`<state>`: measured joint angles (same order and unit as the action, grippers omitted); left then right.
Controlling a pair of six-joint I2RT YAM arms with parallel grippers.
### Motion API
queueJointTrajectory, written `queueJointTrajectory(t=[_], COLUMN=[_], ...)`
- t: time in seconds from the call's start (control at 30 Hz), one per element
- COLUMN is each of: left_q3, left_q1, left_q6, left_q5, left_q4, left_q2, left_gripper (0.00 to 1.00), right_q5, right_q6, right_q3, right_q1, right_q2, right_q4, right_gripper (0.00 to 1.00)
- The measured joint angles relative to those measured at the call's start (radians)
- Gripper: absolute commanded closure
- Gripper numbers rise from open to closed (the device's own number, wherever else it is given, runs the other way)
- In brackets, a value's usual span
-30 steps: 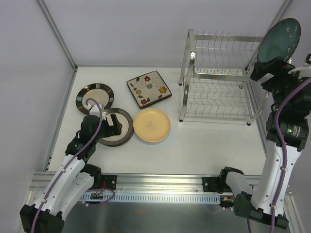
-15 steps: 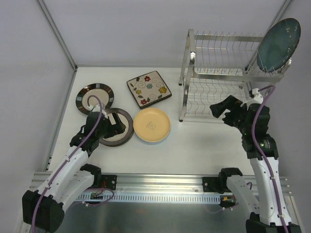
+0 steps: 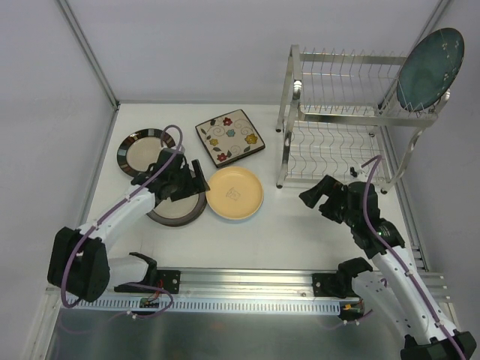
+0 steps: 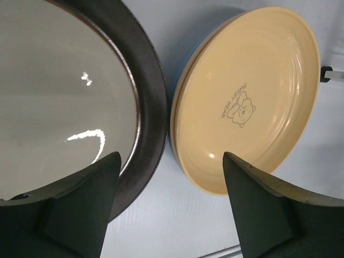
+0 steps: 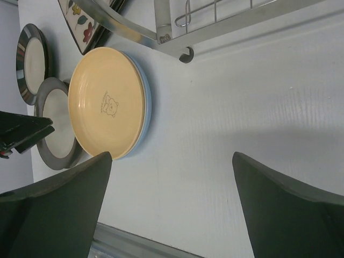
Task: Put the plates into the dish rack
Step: Grab a plate with the left arm
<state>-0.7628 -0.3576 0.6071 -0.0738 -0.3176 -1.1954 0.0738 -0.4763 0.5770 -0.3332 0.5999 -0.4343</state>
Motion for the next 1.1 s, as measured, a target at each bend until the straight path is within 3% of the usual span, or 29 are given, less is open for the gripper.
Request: queueJointTrajectory(t=[0.27, 0.77, 1.1], left_q3=[-0.079, -0.162, -0.176], left_q1=[-0.076, -0.134, -0.141], left_q6=[-0.035, -0.103, -0.122], left_q5=[0.033, 0.094, 0.135], left_q4=[0.004, -0.002, -0.01], left_q2=[-0.172, -0.311, -0.318], left_gripper=[0.46, 0.69, 1.0], right_q5=[-0.011, -0.01, -0.014], right_q6=[-0.017, -0.01, -0.01], right_q3=[-0.016, -0.016, -0.023], right_q1=[-0.023, -0.039, -0.054], right_q2=[0.0, 0.028, 0.034], right_q4=[0.04, 0.05, 0.064], right_gripper=[0.01, 0.01, 0.0])
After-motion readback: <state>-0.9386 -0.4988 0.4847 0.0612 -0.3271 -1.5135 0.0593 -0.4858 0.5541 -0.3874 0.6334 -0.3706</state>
